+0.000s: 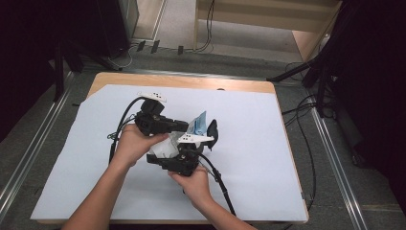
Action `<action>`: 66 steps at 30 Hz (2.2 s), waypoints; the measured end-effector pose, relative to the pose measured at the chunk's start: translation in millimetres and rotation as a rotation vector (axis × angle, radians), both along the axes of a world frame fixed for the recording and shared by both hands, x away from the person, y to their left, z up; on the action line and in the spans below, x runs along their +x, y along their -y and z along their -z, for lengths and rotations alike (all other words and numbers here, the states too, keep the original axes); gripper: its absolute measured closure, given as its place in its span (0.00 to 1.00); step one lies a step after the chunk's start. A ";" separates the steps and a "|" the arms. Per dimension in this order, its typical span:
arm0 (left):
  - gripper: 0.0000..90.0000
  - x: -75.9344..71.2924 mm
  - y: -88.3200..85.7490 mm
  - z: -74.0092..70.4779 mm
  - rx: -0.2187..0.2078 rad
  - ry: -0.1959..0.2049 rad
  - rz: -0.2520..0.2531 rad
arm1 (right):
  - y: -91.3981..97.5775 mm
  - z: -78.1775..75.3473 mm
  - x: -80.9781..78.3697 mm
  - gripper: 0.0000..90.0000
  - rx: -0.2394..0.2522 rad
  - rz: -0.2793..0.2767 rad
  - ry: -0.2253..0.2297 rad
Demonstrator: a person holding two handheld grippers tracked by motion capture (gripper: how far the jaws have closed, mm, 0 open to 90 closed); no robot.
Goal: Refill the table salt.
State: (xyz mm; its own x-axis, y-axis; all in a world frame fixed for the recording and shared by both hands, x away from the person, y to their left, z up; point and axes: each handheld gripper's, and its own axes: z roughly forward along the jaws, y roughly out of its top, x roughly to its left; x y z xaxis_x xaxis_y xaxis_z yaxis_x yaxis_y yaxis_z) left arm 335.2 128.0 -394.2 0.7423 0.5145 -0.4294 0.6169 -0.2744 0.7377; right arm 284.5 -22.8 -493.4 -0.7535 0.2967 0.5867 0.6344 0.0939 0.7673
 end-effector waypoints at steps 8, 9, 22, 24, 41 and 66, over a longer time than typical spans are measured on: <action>0.95 0.2 0.5 0.7 0.000 -0.002 -0.004 | 0.1 0.4 0.0 0.73 -0.001 0.003 -0.005; 0.95 0.3 0.5 0.8 0.001 -0.002 -0.004 | 0.2 0.5 0.1 0.73 -0.002 0.002 -0.004; 0.95 0.3 1.7 1.9 0.001 -0.001 -0.005 | 0.6 1.1 0.4 0.73 -0.003 0.004 -0.003; 0.95 0.3 2.2 2.2 0.000 -0.001 -0.005 | 0.7 1.2 0.4 0.73 -0.003 0.005 -0.004; 0.95 -3.8 0.0 -5.2 -0.012 0.028 -0.013 | 0.1 -4.4 -2.0 0.71 -0.016 0.014 0.030; 0.95 -0.2 2.4 -7.3 -0.007 0.013 -0.007 | -0.6 -7.9 -0.3 0.69 0.002 0.009 0.008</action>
